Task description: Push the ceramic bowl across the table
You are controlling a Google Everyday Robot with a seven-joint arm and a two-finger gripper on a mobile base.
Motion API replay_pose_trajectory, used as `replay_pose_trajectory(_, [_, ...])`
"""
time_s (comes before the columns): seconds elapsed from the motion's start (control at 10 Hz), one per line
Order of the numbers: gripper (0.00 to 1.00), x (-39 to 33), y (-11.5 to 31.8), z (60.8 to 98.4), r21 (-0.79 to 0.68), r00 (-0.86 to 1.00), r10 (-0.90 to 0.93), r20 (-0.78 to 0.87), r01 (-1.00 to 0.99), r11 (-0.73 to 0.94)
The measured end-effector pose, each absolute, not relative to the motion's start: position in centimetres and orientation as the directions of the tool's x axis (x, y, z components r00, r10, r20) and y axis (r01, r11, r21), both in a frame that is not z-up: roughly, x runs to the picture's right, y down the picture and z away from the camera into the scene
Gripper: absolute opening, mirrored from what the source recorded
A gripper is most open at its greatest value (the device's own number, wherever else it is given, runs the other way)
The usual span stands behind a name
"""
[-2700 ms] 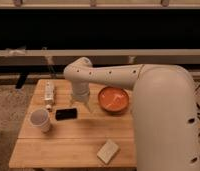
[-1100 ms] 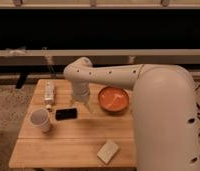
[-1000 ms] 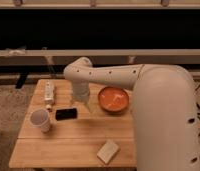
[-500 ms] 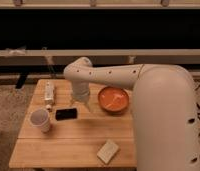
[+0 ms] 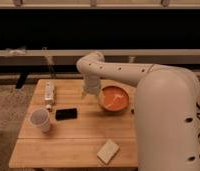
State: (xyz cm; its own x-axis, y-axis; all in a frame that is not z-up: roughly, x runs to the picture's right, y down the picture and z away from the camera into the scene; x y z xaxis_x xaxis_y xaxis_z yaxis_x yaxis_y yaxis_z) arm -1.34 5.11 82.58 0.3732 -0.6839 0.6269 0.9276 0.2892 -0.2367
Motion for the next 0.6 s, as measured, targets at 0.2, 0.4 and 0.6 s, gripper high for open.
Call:
replay_pose_trajectory(0.2, [0.74, 2.5, 2.4, 85.0, -0.271, 0.415, -0.685, 0.599, 0.910, 0.314])
replay_pose_trajectory(0.4, [0.74, 6.7, -0.2, 87.2, -0.310, 0.460, -0.682, 0.568, 0.888, 0.340])
replay_pose_trajectory(0.6, [0.74, 11.4, -1.3, 88.7, -0.354, 0.505, -0.669, 0.545, 0.862, 0.363])
